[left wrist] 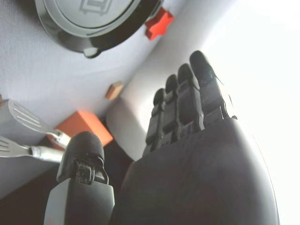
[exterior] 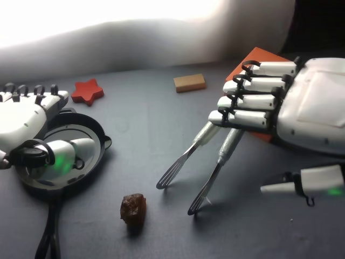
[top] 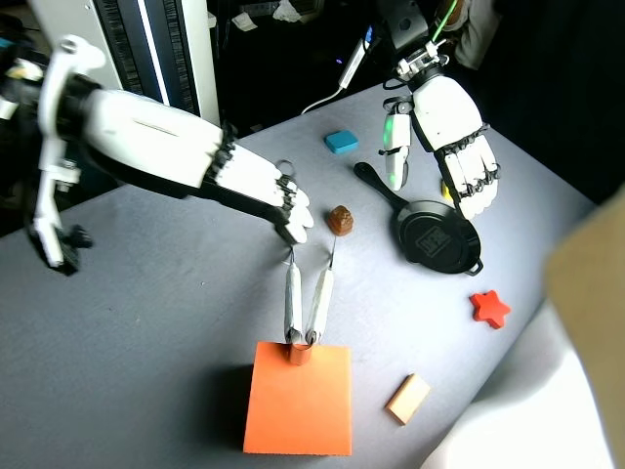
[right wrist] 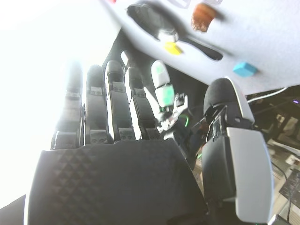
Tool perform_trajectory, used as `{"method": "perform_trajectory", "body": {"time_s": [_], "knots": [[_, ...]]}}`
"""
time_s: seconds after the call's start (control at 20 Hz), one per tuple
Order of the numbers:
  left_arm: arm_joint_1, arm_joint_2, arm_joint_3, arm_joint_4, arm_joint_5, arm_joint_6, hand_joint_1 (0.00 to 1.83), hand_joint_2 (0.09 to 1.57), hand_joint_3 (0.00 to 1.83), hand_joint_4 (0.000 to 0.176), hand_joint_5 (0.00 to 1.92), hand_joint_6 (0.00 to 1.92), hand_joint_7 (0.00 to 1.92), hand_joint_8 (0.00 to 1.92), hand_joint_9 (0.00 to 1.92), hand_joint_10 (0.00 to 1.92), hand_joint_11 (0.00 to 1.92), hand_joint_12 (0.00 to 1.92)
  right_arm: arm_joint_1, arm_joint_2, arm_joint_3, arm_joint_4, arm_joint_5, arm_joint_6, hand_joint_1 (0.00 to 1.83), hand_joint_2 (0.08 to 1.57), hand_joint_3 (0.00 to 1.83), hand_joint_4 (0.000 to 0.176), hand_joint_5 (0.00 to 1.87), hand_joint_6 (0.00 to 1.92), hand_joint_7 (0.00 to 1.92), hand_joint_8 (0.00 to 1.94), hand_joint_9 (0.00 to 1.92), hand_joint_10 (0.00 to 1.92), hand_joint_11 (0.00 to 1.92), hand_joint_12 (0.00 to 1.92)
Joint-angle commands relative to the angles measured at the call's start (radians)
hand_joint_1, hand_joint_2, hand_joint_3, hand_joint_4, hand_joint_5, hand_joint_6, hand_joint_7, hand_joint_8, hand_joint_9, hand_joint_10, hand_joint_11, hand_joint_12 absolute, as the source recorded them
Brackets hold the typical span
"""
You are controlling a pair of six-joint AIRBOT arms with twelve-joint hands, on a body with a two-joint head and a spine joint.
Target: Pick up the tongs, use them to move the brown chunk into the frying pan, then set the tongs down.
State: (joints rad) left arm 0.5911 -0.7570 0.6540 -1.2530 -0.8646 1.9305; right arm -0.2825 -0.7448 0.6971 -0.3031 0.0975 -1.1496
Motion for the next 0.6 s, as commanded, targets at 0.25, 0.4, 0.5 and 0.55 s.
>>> {"method": "perform_trajectory", "body": {"time_s": [0.25,0.4,0.5,0.55], "knots": [[-0.006,0.005,-0.001,0.000,-0.113,0.028,0.08,1.31,0.00,0.005,0.07,0.01,0.11,0.01,0.10,0.01,0.00,0.28,0.116,-0.138,0.096,0.005,-0.052,-0.037,1.12,0.85,0.00,0.000,0.00,0.01,0.01,0.00,0.00,0.02,0.00,0.04],[-0.006,0.005,-0.012,-0.021,-0.114,0.031,0.11,1.30,0.00,0.002,0.08,0.01,0.12,0.01,0.11,0.01,0.00,0.31,0.149,-0.210,0.147,0.005,-0.130,-0.069,1.14,0.84,0.00,0.000,0.00,0.00,0.00,0.00,0.00,0.00,0.00,0.00],[-0.010,0.005,-0.027,-0.044,-0.148,0.025,0.09,1.30,0.00,0.003,0.06,0.00,0.11,0.00,0.11,0.00,0.00,0.30,0.175,-0.263,0.187,0.005,-0.210,-0.060,1.15,0.84,0.00,0.000,0.00,0.00,0.00,0.00,0.00,0.00,0.00,0.00],[-0.013,0.005,-0.032,-0.044,-0.166,0.017,0.09,1.30,0.00,0.006,0.06,0.00,0.10,0.00,0.09,0.00,0.00,0.29,0.187,-0.283,0.199,0.005,-0.242,-0.054,1.16,0.85,0.00,0.000,0.00,0.00,0.00,0.00,0.00,0.00,0.00,0.00]]}}
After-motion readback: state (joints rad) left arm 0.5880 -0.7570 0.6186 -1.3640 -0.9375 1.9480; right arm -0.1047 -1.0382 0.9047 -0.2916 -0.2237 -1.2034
